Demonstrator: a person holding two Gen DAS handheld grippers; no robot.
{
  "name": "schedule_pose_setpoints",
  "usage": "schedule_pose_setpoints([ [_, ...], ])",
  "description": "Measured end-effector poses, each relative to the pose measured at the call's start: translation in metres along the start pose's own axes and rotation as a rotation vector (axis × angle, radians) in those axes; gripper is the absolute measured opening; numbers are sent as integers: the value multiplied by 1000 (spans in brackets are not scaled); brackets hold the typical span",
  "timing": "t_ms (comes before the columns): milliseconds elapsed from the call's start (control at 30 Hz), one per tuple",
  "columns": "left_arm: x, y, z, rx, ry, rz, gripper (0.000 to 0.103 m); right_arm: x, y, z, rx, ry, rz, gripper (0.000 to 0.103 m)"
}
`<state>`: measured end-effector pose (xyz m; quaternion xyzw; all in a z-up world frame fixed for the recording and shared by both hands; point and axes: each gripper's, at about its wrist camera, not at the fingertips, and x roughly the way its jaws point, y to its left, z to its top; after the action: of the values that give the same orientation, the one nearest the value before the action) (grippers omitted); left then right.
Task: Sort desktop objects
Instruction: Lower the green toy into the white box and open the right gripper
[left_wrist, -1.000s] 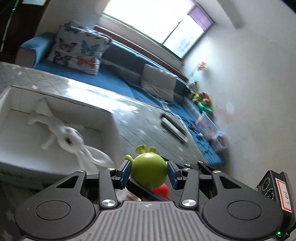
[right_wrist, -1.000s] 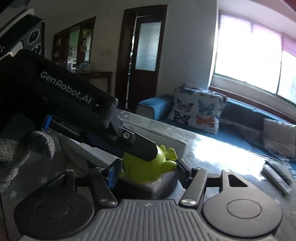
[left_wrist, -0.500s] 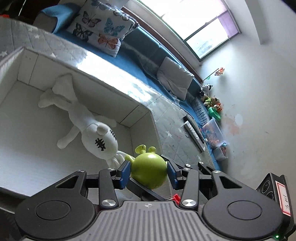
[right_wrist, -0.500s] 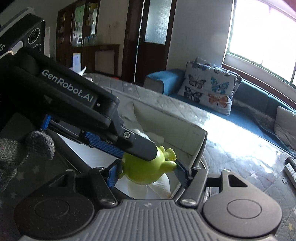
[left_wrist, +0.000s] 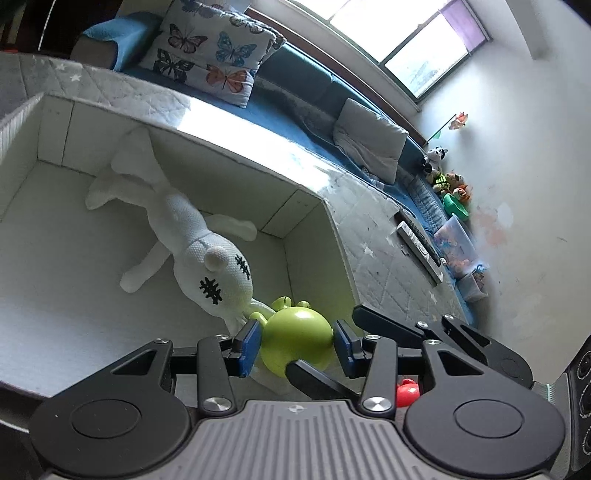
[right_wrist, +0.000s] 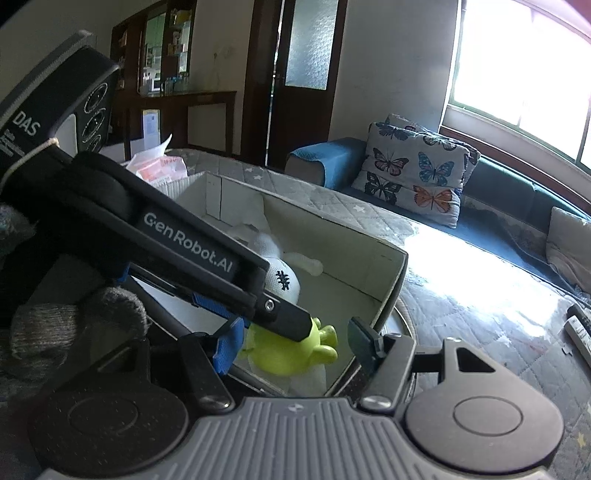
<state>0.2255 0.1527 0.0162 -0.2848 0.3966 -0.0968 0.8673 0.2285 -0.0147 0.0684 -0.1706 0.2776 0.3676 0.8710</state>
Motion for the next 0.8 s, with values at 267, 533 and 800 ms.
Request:
schedule_pose_setpoints([
  [267,-6,-19,-4,73,-15,50,46,-22,-5,-5,32,-32,3,64],
  [533,-15,-29,-3,96,-35,42,45,-34,-11,-12,70,-51,2,64],
  [800,-27,-35,-13,99,-51,19,45,-47,-17,-21,104,-64,-8,65],
])
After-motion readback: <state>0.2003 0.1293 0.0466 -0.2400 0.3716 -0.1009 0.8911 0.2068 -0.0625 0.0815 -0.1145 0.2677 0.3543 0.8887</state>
